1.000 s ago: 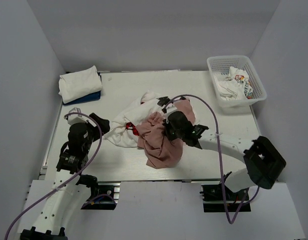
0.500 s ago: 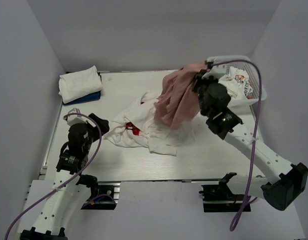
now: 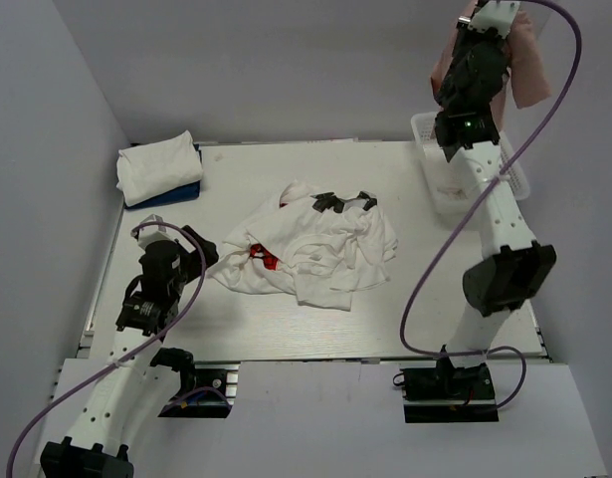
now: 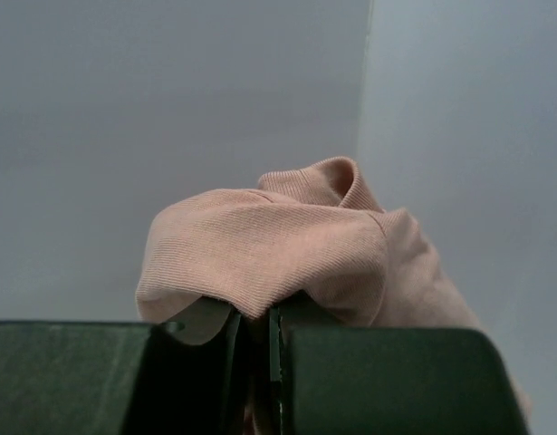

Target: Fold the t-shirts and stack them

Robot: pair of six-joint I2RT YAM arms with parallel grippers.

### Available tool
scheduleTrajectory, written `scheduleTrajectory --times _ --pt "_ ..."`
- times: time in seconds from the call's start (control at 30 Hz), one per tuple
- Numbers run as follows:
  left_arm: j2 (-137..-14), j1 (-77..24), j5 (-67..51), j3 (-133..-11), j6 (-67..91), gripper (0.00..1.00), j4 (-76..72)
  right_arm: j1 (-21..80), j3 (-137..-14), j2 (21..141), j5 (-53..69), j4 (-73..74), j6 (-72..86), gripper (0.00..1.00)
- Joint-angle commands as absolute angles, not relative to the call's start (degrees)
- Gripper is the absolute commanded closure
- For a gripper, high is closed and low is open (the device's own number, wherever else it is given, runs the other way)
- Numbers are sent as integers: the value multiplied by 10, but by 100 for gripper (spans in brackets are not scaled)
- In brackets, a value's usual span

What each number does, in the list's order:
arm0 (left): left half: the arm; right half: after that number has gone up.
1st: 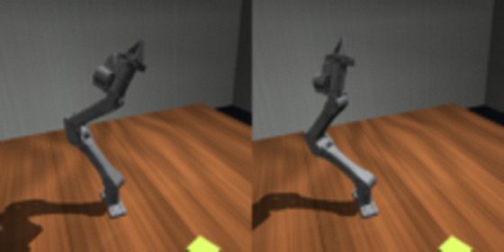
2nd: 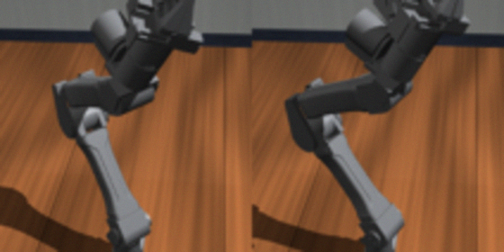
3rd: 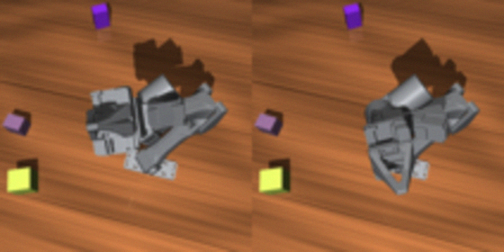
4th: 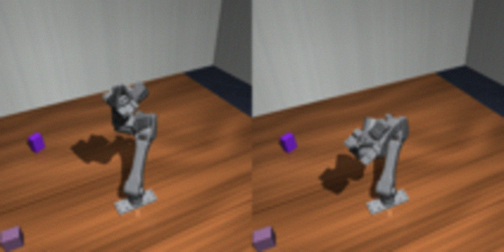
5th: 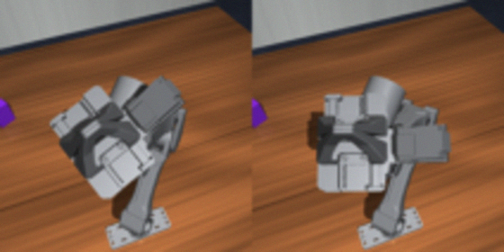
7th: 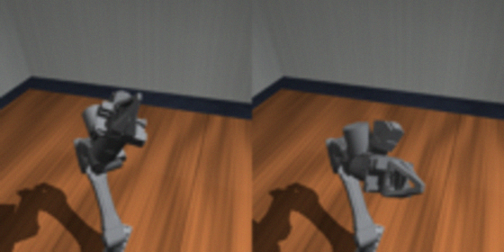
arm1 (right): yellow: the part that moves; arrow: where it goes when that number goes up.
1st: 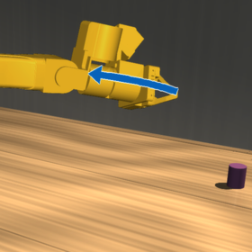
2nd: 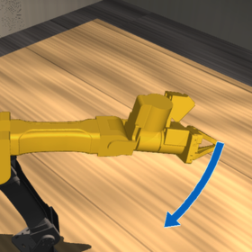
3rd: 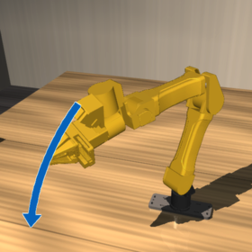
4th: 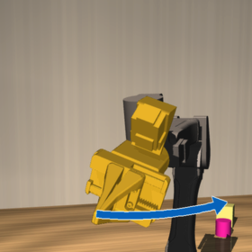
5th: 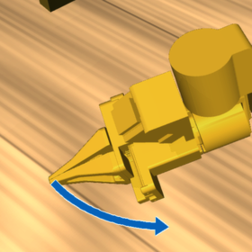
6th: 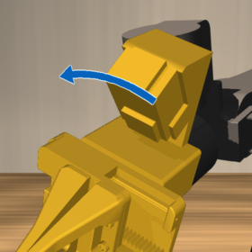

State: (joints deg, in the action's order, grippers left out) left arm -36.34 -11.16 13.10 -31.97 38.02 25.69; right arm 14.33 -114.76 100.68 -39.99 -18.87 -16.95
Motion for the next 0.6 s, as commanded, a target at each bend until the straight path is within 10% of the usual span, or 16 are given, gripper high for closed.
scheduleTrajectory --times 0.0,0.27,0.3,0.37,0.57 --pt "-369 -113 144 -333 388 0 269 96 -1201 1095 -391 -163 -173 100" --pt "-406 -113 172 -356 412 0 292 12 -1112 1146 -364 -59 38 100" --pt "-416 -113 182 -356 423 0 301 7 -1119 1150 -347 29 92 88" --pt "-423 -113 196 -366 439 0 319 -11 -1162 1151 -259 96 112 10" --pt "-423 -113 180 -366 439 0 311 37 -1068 1043 12 100 50 10"
